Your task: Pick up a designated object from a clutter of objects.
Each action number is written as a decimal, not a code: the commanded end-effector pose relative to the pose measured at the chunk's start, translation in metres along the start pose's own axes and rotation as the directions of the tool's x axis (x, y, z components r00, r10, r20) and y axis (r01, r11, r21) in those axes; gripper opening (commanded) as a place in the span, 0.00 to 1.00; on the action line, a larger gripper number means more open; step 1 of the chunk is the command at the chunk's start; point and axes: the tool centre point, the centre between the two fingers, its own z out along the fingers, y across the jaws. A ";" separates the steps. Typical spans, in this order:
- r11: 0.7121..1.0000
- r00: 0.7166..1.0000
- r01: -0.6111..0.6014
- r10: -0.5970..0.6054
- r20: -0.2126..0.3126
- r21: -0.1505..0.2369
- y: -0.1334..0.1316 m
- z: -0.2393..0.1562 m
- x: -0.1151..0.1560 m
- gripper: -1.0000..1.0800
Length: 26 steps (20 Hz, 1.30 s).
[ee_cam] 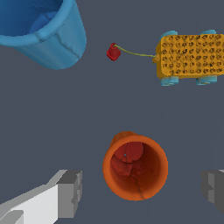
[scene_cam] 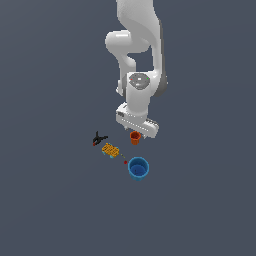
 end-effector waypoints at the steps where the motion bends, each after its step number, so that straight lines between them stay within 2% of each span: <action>1: 1.000 1.000 -0.009 0.009 -0.002 0.001 0.000 0.002 -0.002 0.96; 7: 1.000 1.000 -0.006 0.006 -0.001 0.001 0.000 0.006 -0.002 0.96; 17: 1.000 1.000 -0.009 0.009 -0.001 0.001 0.001 0.044 -0.003 0.96; 23: 1.000 1.000 -0.010 0.010 -0.002 0.001 0.001 0.052 -0.002 0.96; 24: 1.000 1.000 -0.010 0.010 -0.002 0.001 0.001 0.052 -0.002 0.00; 26: 1.000 1.000 -0.010 0.010 -0.002 0.001 0.001 0.052 -0.002 0.00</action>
